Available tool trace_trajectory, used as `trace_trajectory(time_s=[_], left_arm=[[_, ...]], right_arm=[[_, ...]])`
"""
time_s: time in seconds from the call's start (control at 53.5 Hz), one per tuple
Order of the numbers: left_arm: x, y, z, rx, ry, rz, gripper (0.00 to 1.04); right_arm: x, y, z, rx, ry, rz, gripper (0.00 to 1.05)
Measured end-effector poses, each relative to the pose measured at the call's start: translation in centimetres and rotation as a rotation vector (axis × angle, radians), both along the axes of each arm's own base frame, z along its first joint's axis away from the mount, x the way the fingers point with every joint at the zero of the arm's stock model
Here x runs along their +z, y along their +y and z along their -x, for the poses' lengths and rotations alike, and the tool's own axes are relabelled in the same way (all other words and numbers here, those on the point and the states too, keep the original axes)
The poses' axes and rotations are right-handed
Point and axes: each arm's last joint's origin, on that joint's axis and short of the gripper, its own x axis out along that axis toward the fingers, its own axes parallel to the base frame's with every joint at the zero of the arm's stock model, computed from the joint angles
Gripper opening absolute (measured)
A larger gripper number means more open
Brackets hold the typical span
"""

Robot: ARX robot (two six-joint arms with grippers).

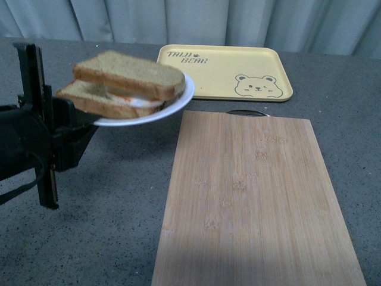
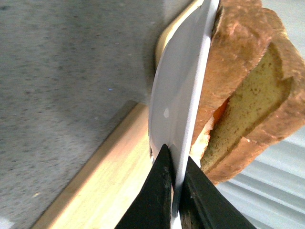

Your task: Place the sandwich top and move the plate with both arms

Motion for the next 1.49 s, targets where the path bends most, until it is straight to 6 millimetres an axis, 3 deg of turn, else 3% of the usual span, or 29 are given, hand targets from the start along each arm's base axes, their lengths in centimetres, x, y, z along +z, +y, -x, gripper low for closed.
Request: trace_trajectory(time_s=[0.262,0.691,0.934,1.084,1.308,1.495], left_arm=[[1.2,-2.0,-2.6,0.019,-0.074,0.023,0.04],[0.6,-9.4,-12.2,-0.031,-0.050,-0.004,0.04],[-1.3,-12.6,-16.5,-0.019,0.026,-0.044,0.04],[-2.2,-13.5,-18.2,-0.012,0.059,-0.055,0.04],[-1.6,-13.9,-19.2,-0.031,0.065,-0.078,0.04],[-1.5,-13.6,-18.5,-0.085,0.074,-0.135,0.32]], right_arm=[[0.0,0.0,0.0,0.000,0.000,0.000,0.95],[0.0,0.0,0.0,0.000,0.000,0.000,0.95],[0.0,0.0,0.0,0.000,0.000,0.000,0.95],[0.0,0.0,0.0,0.000,0.000,0.000,0.95],[0.0,0.0,0.0,0.000,0.000,0.000,0.95],[0.0,0.0,0.0,0.000,0.000,0.000,0.95]])
